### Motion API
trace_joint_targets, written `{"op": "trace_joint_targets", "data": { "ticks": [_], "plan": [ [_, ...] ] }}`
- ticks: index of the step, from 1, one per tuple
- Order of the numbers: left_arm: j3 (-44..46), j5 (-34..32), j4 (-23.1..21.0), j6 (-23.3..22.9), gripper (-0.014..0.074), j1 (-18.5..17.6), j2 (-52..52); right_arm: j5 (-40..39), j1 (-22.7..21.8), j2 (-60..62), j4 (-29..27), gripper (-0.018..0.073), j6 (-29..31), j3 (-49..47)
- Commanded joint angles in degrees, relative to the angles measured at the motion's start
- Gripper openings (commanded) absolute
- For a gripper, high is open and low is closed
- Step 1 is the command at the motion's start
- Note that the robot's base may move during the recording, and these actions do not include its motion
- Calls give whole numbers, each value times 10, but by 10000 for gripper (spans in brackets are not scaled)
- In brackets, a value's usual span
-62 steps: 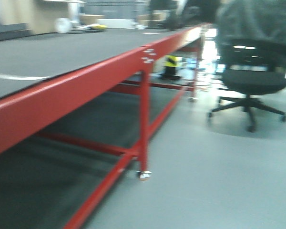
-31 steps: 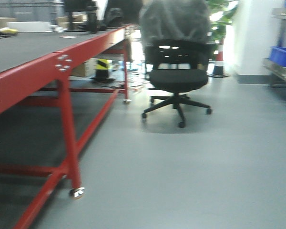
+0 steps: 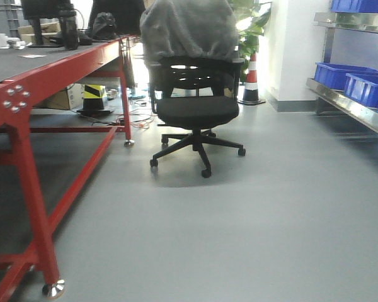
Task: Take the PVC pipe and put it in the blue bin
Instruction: 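Drive the base with both clamps held to the blue bin shelf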
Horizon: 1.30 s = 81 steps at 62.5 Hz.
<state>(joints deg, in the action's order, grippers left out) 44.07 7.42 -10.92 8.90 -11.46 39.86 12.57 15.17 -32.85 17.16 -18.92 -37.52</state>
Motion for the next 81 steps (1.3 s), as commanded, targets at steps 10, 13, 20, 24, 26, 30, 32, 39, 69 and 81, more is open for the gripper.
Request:
{"op": "trace_joint_targets", "data": {
  "ticks": [10, 13, 20, 24, 26, 30, 32, 39, 69, 81],
  "plan": [
    [2, -11, -1, 0, -111, -5, -3, -10, -2, 1, 8, -169, 1, -5],
    [2, -11, -1, 0, -111, -5, -3, -10, -2, 1, 8, -169, 1, -5],
    [2, -11, -1, 0, -111, -5, -3, -10, -2, 1, 8, -169, 1, -5],
    [2, -11, -1, 0, -111, -5, -3, -10, -2, 1, 8, -169, 1, -5],
    [2, -11, -1, 0, -111, -5, -3, -10, -2, 1, 8, -169, 1, -5],
    [2, -11, -1, 0, -111, -5, -3, -10, -2, 1, 8, -169, 1, -5],
    [2, -11, -1, 0, -111, -5, -3, -10, -2, 1, 8, -169, 1, -5],
    [2, -11, -1, 0, -111, -5, -3, -10, -2, 1, 8, -169, 1, -5],
    [2, -11, -1, 0, -111, -5, -3, -10, -2, 1, 8, -169, 1, -5],
    [2, -11, -1, 0, -111, -5, -3, -10, -2, 1, 8, -169, 1, -5]
  ]
}}
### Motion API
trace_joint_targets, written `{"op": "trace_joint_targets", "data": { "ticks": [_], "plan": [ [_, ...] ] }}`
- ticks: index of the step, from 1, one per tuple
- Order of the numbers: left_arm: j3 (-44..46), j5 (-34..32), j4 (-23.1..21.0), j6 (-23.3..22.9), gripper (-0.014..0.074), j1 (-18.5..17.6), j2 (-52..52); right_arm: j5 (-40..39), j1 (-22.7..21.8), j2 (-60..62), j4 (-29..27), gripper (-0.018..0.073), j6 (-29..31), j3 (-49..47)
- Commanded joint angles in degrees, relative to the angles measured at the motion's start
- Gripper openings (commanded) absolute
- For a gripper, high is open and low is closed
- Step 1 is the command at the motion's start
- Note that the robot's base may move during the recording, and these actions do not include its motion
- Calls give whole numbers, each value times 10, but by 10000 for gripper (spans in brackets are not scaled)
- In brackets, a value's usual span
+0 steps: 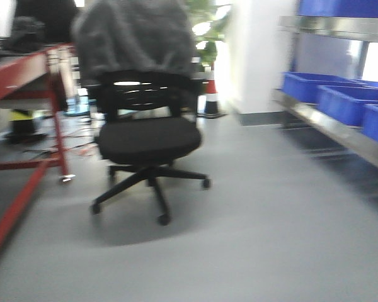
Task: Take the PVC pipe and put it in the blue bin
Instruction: 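Drive the base with both clamps held to the blue bin shelf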
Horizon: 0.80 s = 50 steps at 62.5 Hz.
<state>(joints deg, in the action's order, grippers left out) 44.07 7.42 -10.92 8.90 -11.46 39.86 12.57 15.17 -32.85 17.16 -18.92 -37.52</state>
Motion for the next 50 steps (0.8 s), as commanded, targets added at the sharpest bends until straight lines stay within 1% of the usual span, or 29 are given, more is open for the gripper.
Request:
{"op": "trace_joint_targets", "data": {
  "ticks": [1, 50],
  "plan": [
    [2, -11, -1, 0, -111, -5, -3, -10, -2, 1, 8, -169, 1, -5],
    [2, -11, -1, 0, -111, -5, -3, -10, -2, 1, 8, -169, 1, -5]
  ]
}}
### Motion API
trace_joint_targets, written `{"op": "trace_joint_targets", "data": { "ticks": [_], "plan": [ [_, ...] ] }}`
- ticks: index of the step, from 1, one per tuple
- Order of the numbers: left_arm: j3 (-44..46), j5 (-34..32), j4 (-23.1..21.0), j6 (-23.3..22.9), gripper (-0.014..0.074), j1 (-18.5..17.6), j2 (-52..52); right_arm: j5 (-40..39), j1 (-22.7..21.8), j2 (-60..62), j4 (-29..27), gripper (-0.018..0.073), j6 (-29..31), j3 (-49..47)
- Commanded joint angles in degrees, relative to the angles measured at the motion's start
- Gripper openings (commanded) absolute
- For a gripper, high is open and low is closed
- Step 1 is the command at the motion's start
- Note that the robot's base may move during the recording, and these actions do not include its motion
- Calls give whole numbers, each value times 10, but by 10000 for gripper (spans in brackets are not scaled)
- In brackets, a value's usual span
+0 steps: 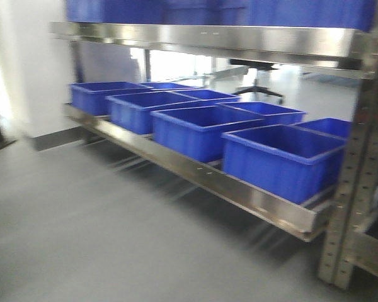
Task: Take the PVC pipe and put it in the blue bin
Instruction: 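Drive the base with both clamps held to the blue bin shelf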
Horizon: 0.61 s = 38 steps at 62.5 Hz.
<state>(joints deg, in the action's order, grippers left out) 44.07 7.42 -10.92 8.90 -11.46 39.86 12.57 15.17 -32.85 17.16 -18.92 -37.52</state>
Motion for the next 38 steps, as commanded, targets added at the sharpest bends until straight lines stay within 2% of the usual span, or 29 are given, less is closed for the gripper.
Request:
{"op": "trace_joint_targets", "data": {
  "ticks": [1, 38],
  "plan": [
    [2, -11, -1, 0, -111, -5, -3, -10, -2, 1, 8, -169, 1, -5],
    [2, -11, -1, 0, -111, -5, -3, -10, -2, 1, 8, -169, 1, -5]
  ]
}}
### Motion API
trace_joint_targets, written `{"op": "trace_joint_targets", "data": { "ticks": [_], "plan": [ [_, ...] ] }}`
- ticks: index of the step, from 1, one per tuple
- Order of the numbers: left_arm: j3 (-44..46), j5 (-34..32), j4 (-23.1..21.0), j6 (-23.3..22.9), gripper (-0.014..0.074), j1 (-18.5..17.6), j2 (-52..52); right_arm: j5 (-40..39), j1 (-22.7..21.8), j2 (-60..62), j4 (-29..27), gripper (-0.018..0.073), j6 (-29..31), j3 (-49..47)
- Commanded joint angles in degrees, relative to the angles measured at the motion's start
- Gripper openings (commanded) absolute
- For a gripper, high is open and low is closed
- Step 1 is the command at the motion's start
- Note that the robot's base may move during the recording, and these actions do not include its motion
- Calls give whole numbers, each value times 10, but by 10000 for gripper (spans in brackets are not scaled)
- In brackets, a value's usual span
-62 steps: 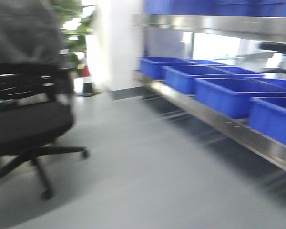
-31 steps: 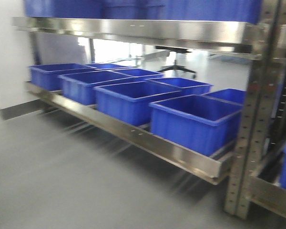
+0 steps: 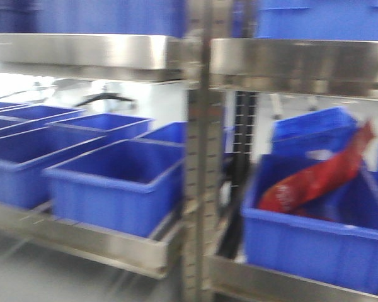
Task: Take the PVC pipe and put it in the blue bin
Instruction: 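Drive the base with both clamps held to the blue bin shelf, then move both held clamps over the open blue bin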
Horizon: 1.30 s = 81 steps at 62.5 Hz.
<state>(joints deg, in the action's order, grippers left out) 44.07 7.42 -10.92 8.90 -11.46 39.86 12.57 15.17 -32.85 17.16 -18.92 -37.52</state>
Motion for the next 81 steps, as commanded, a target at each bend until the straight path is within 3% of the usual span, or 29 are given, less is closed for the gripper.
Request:
{"op": "trace_joint_targets", "data": {
  "ticks": [1, 81],
  "plan": [
    [2, -11, -1, 0, -111, -5, -3, -10, -2, 1, 8, -169, 1, -5],
    [2, -12, -1, 0, -111, -5, 0, -10, -2, 1, 8, -169, 1, -5]
  ]
}}
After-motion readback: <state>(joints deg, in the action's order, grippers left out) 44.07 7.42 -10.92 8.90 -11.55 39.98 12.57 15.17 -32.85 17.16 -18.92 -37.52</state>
